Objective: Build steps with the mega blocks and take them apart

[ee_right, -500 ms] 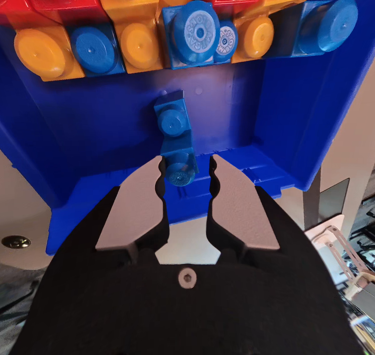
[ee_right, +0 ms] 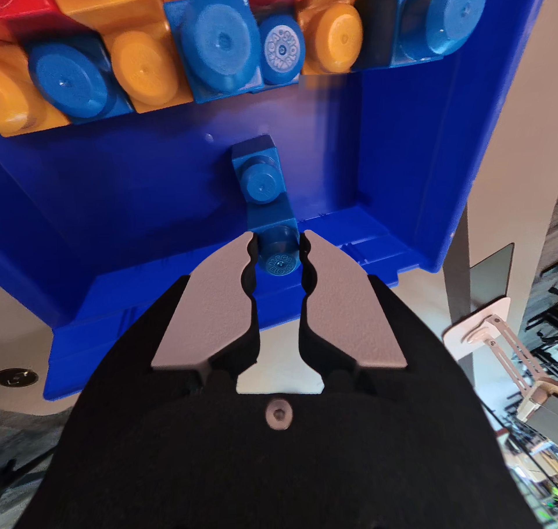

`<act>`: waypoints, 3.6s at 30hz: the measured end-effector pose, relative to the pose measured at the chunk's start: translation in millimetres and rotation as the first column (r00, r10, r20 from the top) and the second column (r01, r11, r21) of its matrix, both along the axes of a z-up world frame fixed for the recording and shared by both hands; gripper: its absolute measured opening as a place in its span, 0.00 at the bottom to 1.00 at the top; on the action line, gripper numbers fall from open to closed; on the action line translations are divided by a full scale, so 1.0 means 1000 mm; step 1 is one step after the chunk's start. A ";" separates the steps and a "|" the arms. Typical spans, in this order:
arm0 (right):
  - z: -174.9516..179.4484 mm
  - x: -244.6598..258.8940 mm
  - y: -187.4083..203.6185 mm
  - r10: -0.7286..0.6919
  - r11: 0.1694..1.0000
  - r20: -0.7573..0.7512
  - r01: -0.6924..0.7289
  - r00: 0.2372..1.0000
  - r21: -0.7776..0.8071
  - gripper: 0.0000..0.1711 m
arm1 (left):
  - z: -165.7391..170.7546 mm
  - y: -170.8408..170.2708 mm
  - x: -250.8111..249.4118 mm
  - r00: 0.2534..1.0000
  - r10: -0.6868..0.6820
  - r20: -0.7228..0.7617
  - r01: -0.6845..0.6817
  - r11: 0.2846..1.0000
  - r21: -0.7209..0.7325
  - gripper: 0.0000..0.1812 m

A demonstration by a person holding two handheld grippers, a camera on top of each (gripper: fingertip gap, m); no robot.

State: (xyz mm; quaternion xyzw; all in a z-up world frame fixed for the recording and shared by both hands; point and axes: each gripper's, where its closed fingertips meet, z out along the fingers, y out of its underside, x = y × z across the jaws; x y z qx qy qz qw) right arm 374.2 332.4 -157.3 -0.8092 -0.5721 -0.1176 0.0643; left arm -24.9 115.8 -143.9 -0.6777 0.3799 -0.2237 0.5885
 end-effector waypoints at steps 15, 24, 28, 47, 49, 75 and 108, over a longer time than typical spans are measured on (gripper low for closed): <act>0.003 0.006 0.017 -0.113 0.994 -0.052 0.113 0.992 -0.002 0.19 | -0.002 -0.002 0.003 1.000 -0.017 -0.012 0.017 1.000 -0.002 0.03; 0.120 -0.083 0.031 0.092 0.911 -0.495 0.127 0.864 0.392 0.20 | 0.003 -0.004 0.002 1.000 -0.016 0.006 0.016 1.000 -0.010 0.01; 0.195 -0.157 -0.007 0.237 0.798 -0.794 0.354 0.560 0.488 0.13 | 0.005 -0.004 0.001 1.000 -0.007 0.005 0.007 1.000 -0.003 0.00; 0.043 -0.341 -0.126 0.279 0.869 -0.939 0.364 0.199 0.336 0.00 | 0.099 0.027 -0.101 0.939 0.330 0.099 -0.340 0.933 0.116 0.00; 0.041 -0.342 -0.127 0.274 0.878 -0.943 0.351 0.187 0.325 0.00 | 0.117 0.038 -0.141 0.905 0.417 0.085 -0.425 0.895 0.135 0.00; 0.025 -0.354 -0.140 0.264 0.926 -0.941 0.218 0.213 0.309 0.00 | -0.043 0.161 -0.414 0.486 0.535 -0.691 -0.836 0.514 -0.190 0.24; 0.015 -0.360 -0.145 0.258 0.935 -0.935 0.180 0.245 0.305 0.00 | -0.054 0.098 -0.392 0.613 0.331 -0.717 -0.781 0.393 -0.486 0.39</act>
